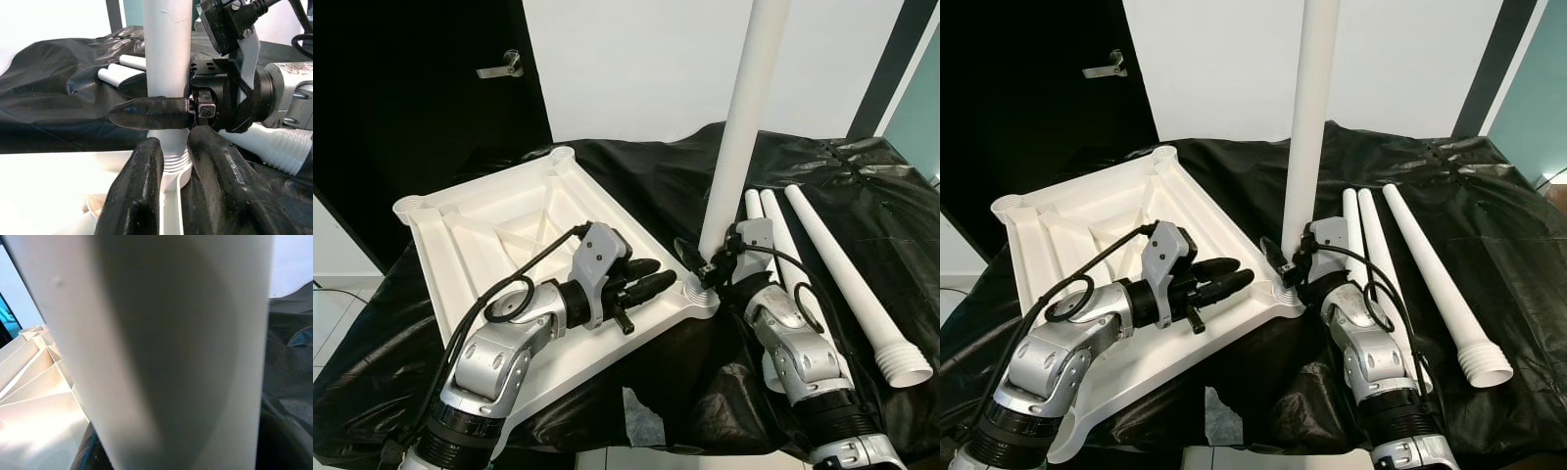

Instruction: Building children table

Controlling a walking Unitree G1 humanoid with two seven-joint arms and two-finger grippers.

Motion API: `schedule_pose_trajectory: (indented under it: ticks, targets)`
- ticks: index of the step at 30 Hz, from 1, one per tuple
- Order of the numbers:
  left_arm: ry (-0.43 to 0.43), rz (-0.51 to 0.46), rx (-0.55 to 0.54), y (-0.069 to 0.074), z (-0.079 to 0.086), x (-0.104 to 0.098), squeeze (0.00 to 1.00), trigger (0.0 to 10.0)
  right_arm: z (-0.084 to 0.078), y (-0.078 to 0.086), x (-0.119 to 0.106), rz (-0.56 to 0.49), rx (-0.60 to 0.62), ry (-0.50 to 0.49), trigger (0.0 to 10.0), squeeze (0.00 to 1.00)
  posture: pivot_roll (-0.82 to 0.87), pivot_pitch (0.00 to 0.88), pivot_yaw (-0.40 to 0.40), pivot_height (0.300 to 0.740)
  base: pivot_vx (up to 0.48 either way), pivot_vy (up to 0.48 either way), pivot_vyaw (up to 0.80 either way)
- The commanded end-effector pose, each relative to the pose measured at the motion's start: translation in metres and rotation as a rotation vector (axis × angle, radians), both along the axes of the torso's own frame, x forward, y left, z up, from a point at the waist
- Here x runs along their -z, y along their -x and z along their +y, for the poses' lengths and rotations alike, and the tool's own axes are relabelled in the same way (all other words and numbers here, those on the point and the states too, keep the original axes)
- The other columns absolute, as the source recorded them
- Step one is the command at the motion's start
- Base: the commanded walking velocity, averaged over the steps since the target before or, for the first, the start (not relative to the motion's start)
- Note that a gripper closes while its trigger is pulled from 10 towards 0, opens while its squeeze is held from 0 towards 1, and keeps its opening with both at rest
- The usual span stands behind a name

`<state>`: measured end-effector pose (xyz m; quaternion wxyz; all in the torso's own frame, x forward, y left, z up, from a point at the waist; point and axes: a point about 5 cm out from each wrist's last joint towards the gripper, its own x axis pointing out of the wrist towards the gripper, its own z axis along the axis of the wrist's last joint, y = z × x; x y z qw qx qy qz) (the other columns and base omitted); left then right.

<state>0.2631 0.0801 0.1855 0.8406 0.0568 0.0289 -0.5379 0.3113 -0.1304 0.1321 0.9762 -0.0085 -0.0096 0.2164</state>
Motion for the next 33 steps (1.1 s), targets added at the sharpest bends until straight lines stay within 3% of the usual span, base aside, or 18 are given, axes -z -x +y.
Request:
schedule_pose_trajectory:
  ticks: [1, 7, 9, 11, 14, 28, 29, 30, 33]
  targets:
    - [-0.010, -0.022, -0.059, -0.003, 0.001, -0.004, 0.00, 10.0, -0.011, 0.013, 0.051, 0.260, 0.046, 0.070, 10.0, 0.00, -0.01, 0.000, 0.035, 0.740, 0.000, 0.000, 0.00]
    - [-0.009, -0.022, -0.064, -0.003, 0.002, -0.003, 0.00, 10.0, -0.003, 0.016, 0.047, 0.213, 0.130, 0.014, 10.0, 0.00, 0.00, 0.000, 0.026, 0.740, 0.000, 0.000, 0.00]
    - [-0.007, -0.022, -0.068, -0.002, 0.002, -0.003, 0.00, 10.0, 0.008, 0.021, 0.039, 0.153, 0.314, -0.079, 10.0, 0.00, 0.00, 0.000, 0.019, 0.740, 0.000, 0.000, 0.00]
    - [-0.006, -0.024, -0.070, -0.002, 0.001, -0.003, 0.00, 10.0, 0.016, 0.026, 0.036, 0.140, 0.408, -0.146, 10.0, 0.00, 0.01, 0.000, 0.011, 0.740, 0.000, 0.000, 0.00]
    - [-0.006, -0.025, -0.072, -0.002, 0.002, -0.003, 0.00, 10.0, 0.024, 0.029, 0.036, 0.142, 0.409, -0.170, 10.0, 0.00, 0.01, 0.000, 0.010, 0.740, 0.000, 0.000, 0.00]
    - [-0.012, -0.029, -0.057, -0.002, -0.001, -0.002, 0.00, 10.0, 0.025, 0.030, 0.022, 0.036, 0.385, -0.145, 10.0, 0.00, 0.00, 0.000, 0.017, 0.740, 0.000, 0.000, 0.00]
    - [-0.017, -0.030, -0.054, -0.001, -0.001, -0.001, 0.00, 10.0, 0.023, 0.030, 0.020, 0.019, 0.377, -0.155, 10.0, 0.32, 0.00, 0.000, 0.017, 0.740, 0.000, 0.000, 0.00]
    - [-0.022, -0.032, -0.054, -0.001, -0.002, 0.000, 0.00, 10.0, 0.021, 0.030, 0.017, -0.007, 0.368, -0.149, 10.0, 1.00, 0.00, 0.000, 0.016, 0.740, 0.000, 0.000, 0.00]
    - [-0.028, -0.033, -0.055, 0.000, -0.002, 0.001, 0.00, 10.0, 0.018, 0.030, 0.013, -0.035, 0.343, -0.141, 10.0, 1.00, 0.00, 0.000, 0.016, 0.740, 0.000, 0.000, 0.00]
